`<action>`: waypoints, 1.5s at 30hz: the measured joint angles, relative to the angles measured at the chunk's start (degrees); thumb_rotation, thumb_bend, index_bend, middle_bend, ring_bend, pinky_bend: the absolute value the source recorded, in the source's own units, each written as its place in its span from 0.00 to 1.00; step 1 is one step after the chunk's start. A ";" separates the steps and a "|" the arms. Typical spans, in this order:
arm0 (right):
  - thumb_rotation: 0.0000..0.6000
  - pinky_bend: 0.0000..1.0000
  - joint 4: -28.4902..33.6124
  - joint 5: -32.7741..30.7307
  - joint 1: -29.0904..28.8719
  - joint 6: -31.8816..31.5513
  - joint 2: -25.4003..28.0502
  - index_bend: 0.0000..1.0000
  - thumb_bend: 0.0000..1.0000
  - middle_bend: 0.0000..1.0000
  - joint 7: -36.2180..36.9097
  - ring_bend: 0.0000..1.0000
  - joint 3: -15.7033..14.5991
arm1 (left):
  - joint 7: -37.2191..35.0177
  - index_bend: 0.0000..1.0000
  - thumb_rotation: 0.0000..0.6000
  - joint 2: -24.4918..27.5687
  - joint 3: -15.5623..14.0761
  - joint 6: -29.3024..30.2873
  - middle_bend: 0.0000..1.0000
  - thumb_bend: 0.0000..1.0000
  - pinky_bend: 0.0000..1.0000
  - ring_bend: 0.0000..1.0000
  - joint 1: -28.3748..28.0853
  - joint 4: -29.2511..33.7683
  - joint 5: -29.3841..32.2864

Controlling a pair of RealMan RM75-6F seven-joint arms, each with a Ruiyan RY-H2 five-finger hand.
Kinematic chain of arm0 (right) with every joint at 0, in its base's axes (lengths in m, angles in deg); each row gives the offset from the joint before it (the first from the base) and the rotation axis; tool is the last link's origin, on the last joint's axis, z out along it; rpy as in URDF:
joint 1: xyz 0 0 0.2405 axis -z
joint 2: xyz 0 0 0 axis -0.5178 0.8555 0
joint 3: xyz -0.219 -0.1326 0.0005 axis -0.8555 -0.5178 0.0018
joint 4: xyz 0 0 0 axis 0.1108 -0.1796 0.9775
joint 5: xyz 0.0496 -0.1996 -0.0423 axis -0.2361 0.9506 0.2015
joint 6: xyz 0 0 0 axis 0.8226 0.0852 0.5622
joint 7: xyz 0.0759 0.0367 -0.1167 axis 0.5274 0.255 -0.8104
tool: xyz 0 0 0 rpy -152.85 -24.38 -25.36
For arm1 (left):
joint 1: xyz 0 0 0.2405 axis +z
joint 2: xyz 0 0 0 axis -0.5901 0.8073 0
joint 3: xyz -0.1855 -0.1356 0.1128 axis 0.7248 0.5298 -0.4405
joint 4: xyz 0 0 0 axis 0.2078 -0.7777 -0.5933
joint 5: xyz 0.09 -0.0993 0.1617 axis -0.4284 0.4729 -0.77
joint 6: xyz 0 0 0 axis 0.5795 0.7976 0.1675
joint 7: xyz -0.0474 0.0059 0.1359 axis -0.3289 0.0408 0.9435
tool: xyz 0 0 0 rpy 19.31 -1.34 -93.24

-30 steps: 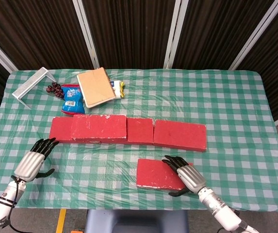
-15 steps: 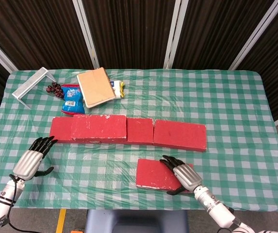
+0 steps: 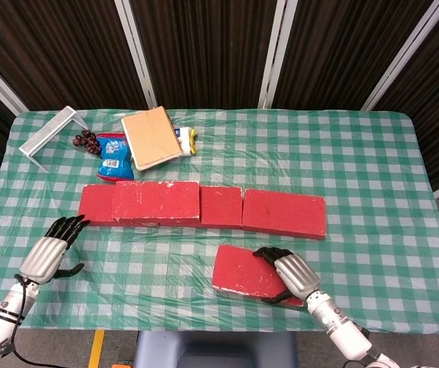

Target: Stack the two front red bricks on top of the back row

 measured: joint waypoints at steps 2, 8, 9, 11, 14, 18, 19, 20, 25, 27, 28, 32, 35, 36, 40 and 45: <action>1.00 0.48 0.44 0.92 -0.21 -0.76 0.93 0.54 0.19 0.34 0.55 0.29 0.41 | 0.22 0.00 1.00 0.06 0.13 0.08 0.00 0.26 0.02 0.00 0.10 0.20 0.01; 1.00 0.48 1.74 3.86 -1.93 -3.29 4.50 0.55 0.22 0.35 2.43 0.30 3.75 | 1.13 0.00 1.00 0.08 0.66 0.03 0.00 0.26 0.02 0.00 0.36 0.60 0.45; 1.00 0.47 1.79 4.11 -2.60 -3.36 5.16 0.55 0.22 0.36 3.00 0.30 4.66 | 1.30 0.00 1.00 0.03 0.77 -0.09 0.00 0.26 0.02 0.00 0.39 0.57 0.60; 1.00 0.46 1.83 4.01 -3.83 -2.98 6.25 0.56 0.22 0.36 3.73 0.31 6.15 | 1.50 0.00 1.00 -0.08 0.95 -0.36 0.00 0.26 0.02 0.00 0.39 0.48 0.86; 1.00 0.45 1.63 2.73 -6.39 -0.84 7.73 0.56 0.22 0.36 4.41 0.31 8.86 | 1.92 0.00 1.00 -0.27 1.27 -0.95 0.00 0.26 0.02 0.00 0.32 0.19 1.36; 1.00 0.45 -1.30 0.60 -11.06 3.77 8.83 0.56 0.22 0.36 6.27 0.31 12.53 | 2.63 0.00 1.00 -0.68 1.86 -1.65 0.00 0.26 0.02 0.00 0.26 -0.45 2.28; 1.00 0.45 -2.38 0.09 -12.09 4.99 8.93 0.56 0.22 0.36 6.88 0.31 13.03 | 2.80 0.00 1.00 -0.77 2.01 -1.73 0.00 0.26 0.02 0.00 0.25 -0.56 2.45; 1.00 0.45 -3.58 -0.39 -13.13 6.27 9.00 0.56 0.22 0.36 7.62 0.31 13.50 | 2.98 0.00 1.00 -0.88 2.16 -1.80 0.00 0.26 0.02 0.00 0.24 -0.69 2.61; 1.00 0.45 -11.76 -1.95 -18.58 13.20 8.68 0.55 0.23 0.36 13.45 0.31 15.06 | 4.01 0.00 1.00 -1.36 2.79 -1.86 0.00 0.26 0.02 0.00 0.41 -1.27 3.35; 1.00 0.43 -15.20 -1.90 -20.43 15.24 8.13 0.55 0.23 0.36 16.42 0.31 15.12 | 4.35 0.00 1.00 -1.53 3.11 -1.78 0.00 0.26 0.02 0.00 0.49 -1.50 3.66; 1.00 0.43 -16.62 -1.71 -21.08 15.79 7.77 0.55 0.23 0.36 17.53 0.31 15.05 | 4.40 0.00 1.00 -1.60 3.24 -1.75 0.00 0.26 0.02 0.00 0.53 -1.62 3.79; 1.00 0.42 -20.97 -0.02 -23.10 16.97 6.22 0.55 0.23 0.36 22.29 0.31 14.08 | 4.50 0.00 1.00 -1.83 3.69 -1.70 0.00 0.26 0.02 0.00 0.64 -2.11 4.25; 1.00 0.42 -23.08 1.36 -24.01 17.28 5.39 0.55 0.23 0.36 26.24 0.31 13.09 | 4.53 0.00 1.00 -2.00 3.93 -1.99 0.00 0.26 0.02 0.00 0.60 -2.44 4.51; 1.00 0.42 -23.87 1.84 -24.32 17.41 5.13 0.55 0.23 0.36 27.91 0.31 12.66 | 4.56 0.00 1.00 -2.10 3.98 -2.09 0.00 0.26 0.02 0.00 0.59 -2.61 4.56; 1.00 0.42 -26.71 3.42 -25.32 17.85 4.28 0.54 0.23 0.36 33.28 0.31 10.98 | 4.55 0.00 1.00 -2.30 4.15 -2.27 0.00 0.26 0.02 0.00 0.57 -2.95 4.68; 1.00 0.42 -30.96 5.22 -26.46 17.74 2.60 0.54 0.23 0.36 36.81 0.31 8.60 | 4.51 0.00 1.00 -2.57 4.28 -2.69 0.00 0.26 0.02 0.00 0.48 -3.30 4.82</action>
